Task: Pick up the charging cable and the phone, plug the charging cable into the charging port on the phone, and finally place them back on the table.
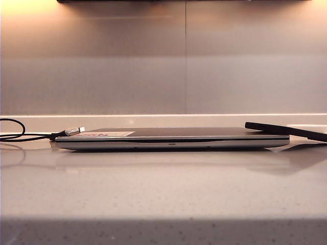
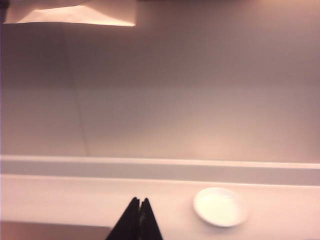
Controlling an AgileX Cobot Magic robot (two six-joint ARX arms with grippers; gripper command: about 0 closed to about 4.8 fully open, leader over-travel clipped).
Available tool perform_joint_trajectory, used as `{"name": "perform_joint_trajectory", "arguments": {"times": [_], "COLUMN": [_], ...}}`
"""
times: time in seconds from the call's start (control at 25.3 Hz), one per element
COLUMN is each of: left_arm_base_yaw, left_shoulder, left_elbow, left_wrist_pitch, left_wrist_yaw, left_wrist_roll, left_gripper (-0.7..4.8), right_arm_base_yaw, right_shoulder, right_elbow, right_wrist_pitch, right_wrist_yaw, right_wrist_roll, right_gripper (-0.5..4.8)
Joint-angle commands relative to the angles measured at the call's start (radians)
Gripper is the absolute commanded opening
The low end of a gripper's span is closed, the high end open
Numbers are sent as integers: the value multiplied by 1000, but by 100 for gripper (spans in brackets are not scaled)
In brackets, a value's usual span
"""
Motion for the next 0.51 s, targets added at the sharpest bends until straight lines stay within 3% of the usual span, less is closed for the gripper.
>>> {"name": "perform_joint_trajectory", "arguments": {"times": [0.04,0.2,0.51], "left_arm_base_yaw": [-85,-239,-359], "left_shoulder": [109,243,323], "left_elbow": [40,51,51], "left_wrist_pitch": [6,2,-108], "left_wrist_yaw": [5,5,5], "left_wrist_roll": [48,145,321], "left_gripper": [-6,-6,-6], "right_arm_base_yaw": [58,168,368], "right_shoulder": [28,58,61], "right_elbow": [33,44,44], "right_wrist_pitch": [19,14,-55], "right_wrist_yaw": [-13,-13,-1], "right_wrist_roll": [2,-29,-114], "right_gripper": [-5,-5,-5]}}
